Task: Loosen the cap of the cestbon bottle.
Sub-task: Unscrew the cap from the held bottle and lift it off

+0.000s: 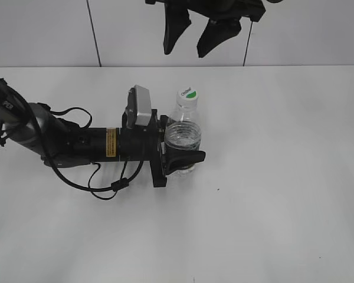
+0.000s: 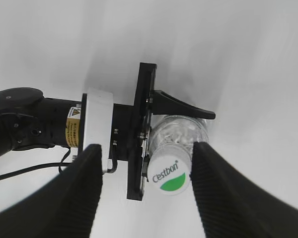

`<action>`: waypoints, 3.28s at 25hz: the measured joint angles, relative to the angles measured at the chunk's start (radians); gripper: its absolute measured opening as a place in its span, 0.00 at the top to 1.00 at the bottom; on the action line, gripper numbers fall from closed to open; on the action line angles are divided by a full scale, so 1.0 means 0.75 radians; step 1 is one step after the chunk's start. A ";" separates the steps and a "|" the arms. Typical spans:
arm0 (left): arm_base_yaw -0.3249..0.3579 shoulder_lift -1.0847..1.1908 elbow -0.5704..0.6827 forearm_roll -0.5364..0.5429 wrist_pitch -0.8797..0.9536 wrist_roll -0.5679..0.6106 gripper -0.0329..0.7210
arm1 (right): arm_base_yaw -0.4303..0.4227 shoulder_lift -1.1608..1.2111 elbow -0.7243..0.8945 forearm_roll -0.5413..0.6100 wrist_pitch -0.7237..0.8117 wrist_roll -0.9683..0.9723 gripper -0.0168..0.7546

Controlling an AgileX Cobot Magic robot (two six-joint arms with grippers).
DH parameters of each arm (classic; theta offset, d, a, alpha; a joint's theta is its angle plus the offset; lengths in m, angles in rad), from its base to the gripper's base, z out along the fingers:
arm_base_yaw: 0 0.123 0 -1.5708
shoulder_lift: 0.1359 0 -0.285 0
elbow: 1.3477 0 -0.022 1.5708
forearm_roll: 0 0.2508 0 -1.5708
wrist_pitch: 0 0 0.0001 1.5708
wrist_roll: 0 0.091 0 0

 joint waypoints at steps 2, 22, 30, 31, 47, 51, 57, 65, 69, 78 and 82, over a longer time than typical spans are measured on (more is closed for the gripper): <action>0.000 0.000 0.000 -0.004 0.001 -0.002 0.43 | 0.000 0.000 0.000 0.000 0.000 0.009 0.42; 0.000 0.000 0.000 -0.010 0.004 -0.003 0.43 | 0.000 -0.004 0.171 0.018 0.000 0.023 0.42; 0.000 0.000 0.000 -0.010 0.004 -0.003 0.43 | 0.000 0.013 0.173 0.046 0.000 0.025 0.42; 0.000 0.000 0.000 -0.010 0.004 -0.003 0.43 | 0.000 0.022 0.173 0.056 0.000 0.025 0.42; 0.000 0.000 0.000 -0.011 0.002 -0.003 0.43 | 0.000 0.062 0.173 0.074 0.000 0.025 0.44; 0.000 0.000 0.000 -0.011 0.002 -0.003 0.43 | 0.000 0.063 0.173 0.074 -0.001 0.025 0.45; 0.000 0.000 0.000 -0.011 0.002 -0.005 0.43 | 0.000 0.063 0.173 0.057 0.002 0.025 0.59; 0.000 0.000 0.000 -0.015 0.004 -0.006 0.43 | 0.000 0.063 0.173 0.034 0.000 -0.050 0.59; 0.000 0.000 0.000 -0.015 0.004 -0.006 0.43 | 0.000 0.063 0.173 0.031 0.000 -0.343 0.59; 0.000 0.000 0.000 -0.015 0.005 -0.006 0.43 | 0.000 0.063 0.173 0.024 0.000 -1.014 0.59; 0.000 0.000 0.000 -0.013 0.005 -0.006 0.43 | 0.000 0.063 0.173 0.004 0.000 -1.153 0.59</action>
